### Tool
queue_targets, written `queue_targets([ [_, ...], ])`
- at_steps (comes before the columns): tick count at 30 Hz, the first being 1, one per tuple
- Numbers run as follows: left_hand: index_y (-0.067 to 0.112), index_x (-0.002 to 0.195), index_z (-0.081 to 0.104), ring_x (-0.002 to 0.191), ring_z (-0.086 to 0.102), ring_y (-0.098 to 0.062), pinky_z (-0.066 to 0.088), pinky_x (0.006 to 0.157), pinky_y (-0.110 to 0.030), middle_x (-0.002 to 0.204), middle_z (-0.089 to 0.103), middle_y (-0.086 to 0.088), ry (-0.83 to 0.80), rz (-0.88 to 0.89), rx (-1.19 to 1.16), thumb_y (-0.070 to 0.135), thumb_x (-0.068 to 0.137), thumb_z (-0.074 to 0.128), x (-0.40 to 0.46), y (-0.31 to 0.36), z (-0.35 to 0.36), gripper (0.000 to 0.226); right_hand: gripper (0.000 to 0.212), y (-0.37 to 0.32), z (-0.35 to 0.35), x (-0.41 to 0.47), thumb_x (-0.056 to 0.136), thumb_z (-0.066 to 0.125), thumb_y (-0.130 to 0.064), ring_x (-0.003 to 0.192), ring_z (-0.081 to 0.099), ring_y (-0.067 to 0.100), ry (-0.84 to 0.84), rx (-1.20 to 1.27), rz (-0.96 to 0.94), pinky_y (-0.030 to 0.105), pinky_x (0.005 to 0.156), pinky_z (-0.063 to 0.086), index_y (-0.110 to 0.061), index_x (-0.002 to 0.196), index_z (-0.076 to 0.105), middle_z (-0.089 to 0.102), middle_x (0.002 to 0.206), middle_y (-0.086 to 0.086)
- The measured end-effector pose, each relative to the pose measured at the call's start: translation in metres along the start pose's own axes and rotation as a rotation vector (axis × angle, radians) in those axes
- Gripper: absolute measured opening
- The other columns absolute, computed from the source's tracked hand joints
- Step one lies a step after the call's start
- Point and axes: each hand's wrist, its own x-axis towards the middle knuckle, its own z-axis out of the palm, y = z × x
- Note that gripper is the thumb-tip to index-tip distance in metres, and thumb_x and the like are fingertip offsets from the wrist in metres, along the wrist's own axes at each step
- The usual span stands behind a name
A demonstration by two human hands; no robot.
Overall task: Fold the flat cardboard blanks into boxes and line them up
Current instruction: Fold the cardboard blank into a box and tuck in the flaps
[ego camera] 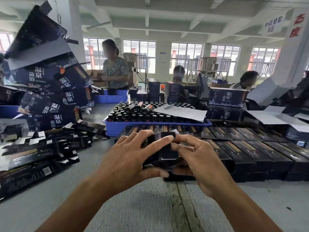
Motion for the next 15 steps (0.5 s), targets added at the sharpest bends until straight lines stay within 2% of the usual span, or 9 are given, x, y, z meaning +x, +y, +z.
queue_targets([
  [3,0.05,0.153,0.019,0.122,0.055,-0.021,0.051,0.096,-0.044,0.143,0.04,0.003,-0.02,-0.037,-0.121,0.081,0.09,0.03,-0.002,0.0,-0.001,0.072,0.034,0.001,0.001,0.0,0.098,0.064,-0.018,0.084,0.076,0.019,0.006,-0.109,-0.071,0.03,0.064,0.061,-0.046,0.117,0.065,0.078,0.094,-0.001],
  [8,0.058,0.146,0.018,0.126,0.036,-0.004,0.043,0.104,-0.031,0.145,0.02,0.023,-0.089,-0.078,-0.236,0.079,0.081,0.043,-0.004,-0.006,0.002,0.073,0.06,0.002,0.002,-0.002,0.1,0.06,-0.015,0.076,0.074,0.011,0.022,-0.33,-0.19,0.021,0.06,0.058,-0.071,0.12,0.048,0.074,0.094,-0.019],
  [10,0.056,0.146,0.025,0.129,0.037,-0.006,0.042,0.106,-0.033,0.146,0.025,0.022,-0.082,-0.076,-0.236,0.073,0.082,0.055,-0.004,-0.007,0.001,0.073,0.064,0.003,0.004,-0.003,0.101,0.058,-0.02,0.077,0.072,0.008,0.039,-0.441,-0.233,0.026,0.066,0.061,-0.075,0.126,0.038,0.073,0.095,-0.019],
  [12,0.054,0.144,0.034,0.132,0.039,-0.009,0.043,0.107,-0.037,0.148,0.032,0.018,-0.064,-0.062,-0.236,0.065,0.082,0.065,-0.003,-0.008,0.0,0.07,0.066,0.004,0.006,-0.002,0.101,0.058,-0.024,0.084,0.071,0.007,0.06,-0.482,-0.241,0.032,0.075,0.062,-0.077,0.128,0.03,0.073,0.104,-0.014],
  [14,0.054,0.142,0.038,0.133,0.039,-0.009,0.043,0.106,-0.038,0.148,0.034,0.017,-0.045,-0.043,-0.242,0.061,0.082,0.069,-0.003,-0.01,-0.001,0.068,0.069,0.006,0.007,-0.002,0.1,0.058,-0.027,0.091,0.07,0.009,0.087,-0.486,-0.238,0.041,0.084,0.06,-0.078,0.131,0.024,0.073,0.111,-0.01],
  [15,0.055,0.141,0.038,0.134,0.039,-0.009,0.044,0.106,-0.038,0.149,0.034,0.018,-0.035,-0.037,-0.251,0.06,0.082,0.07,-0.003,-0.01,-0.001,0.067,0.069,0.006,0.007,-0.002,0.1,0.059,-0.027,0.09,0.07,0.01,0.098,-0.485,-0.246,0.042,0.084,0.06,-0.077,0.131,0.024,0.073,0.108,-0.01],
])
